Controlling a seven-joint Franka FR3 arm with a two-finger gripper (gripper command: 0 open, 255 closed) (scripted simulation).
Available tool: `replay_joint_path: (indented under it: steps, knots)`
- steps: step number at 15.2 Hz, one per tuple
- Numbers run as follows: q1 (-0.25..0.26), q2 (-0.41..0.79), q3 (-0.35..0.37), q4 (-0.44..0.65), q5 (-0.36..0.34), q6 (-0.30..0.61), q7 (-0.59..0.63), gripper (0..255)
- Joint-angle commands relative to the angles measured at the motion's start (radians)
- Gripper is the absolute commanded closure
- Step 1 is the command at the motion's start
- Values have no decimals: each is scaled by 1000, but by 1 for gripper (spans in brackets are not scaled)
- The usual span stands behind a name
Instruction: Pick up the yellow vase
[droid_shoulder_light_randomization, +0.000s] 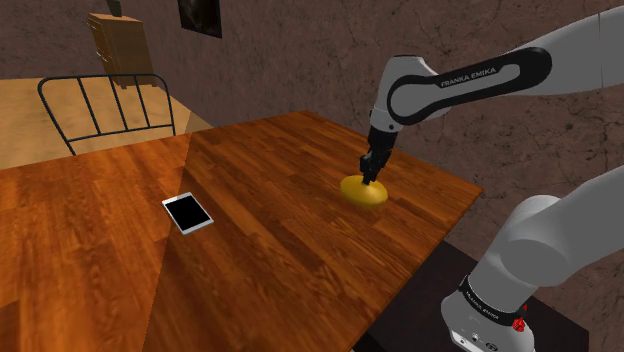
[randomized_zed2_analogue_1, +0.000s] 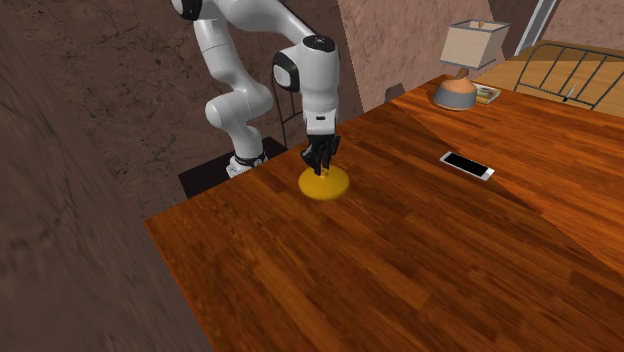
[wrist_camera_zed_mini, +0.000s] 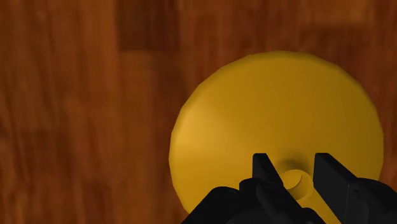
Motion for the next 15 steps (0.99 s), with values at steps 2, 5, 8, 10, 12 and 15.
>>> replay_joint_path:
  steps: [2, 5, 8, 10, 12, 15]
  knots:
    - [-1, -15, 0, 27, -2, -42, 2, 255]
    - [-1, -28, 0, 57, -3, -86, 5, 255]
    - [-2, -40, -1, 89, -5, -129, 8, 255]
    - [-2, -46, -1, 112, -5, -158, 9, 255]
    - [-2, -51, -1, 135, -6, -186, 11, 255]
    - [-2, -53, -1, 148, -7, -202, 12, 255]
